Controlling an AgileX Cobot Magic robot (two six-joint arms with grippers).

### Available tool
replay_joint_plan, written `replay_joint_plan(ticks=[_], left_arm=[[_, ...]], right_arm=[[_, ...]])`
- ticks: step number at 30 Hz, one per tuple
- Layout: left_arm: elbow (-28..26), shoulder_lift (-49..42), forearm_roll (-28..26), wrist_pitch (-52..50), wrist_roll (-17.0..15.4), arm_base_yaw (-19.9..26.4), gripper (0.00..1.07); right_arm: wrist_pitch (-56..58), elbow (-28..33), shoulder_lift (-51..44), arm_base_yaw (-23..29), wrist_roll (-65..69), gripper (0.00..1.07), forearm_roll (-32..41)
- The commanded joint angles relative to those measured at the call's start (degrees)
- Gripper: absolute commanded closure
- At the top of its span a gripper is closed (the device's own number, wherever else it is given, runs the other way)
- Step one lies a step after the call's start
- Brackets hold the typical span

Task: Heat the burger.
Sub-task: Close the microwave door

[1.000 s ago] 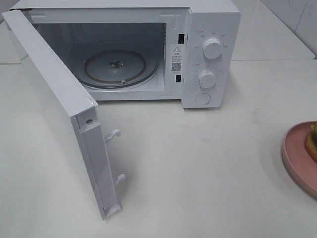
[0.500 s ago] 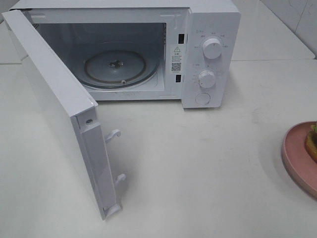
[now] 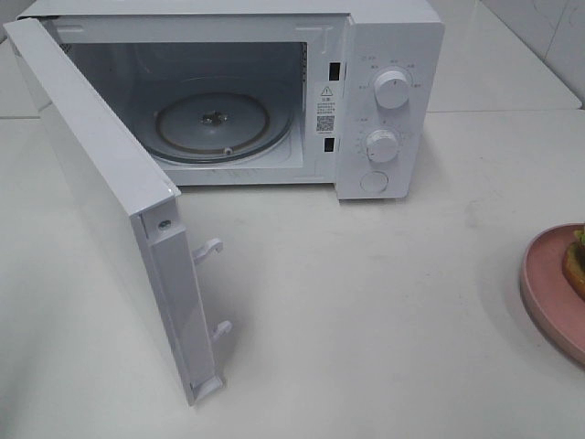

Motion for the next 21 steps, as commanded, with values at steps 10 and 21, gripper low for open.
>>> replay_joint_plan(ticks=[10,21], left_arm=[[7.1,14.38,-1.6,-26.36,0.8,0.11,1.07],[18.51,23.43,0.8,-59.19,0.06,0.11,1.07]], right_arm=[[-0.69,0.11,-1.72,-0.23,-0.17,0.31,0.0],[-0.69,0.11,-1.72,-0.23,-0.17,0.31,0.0]])
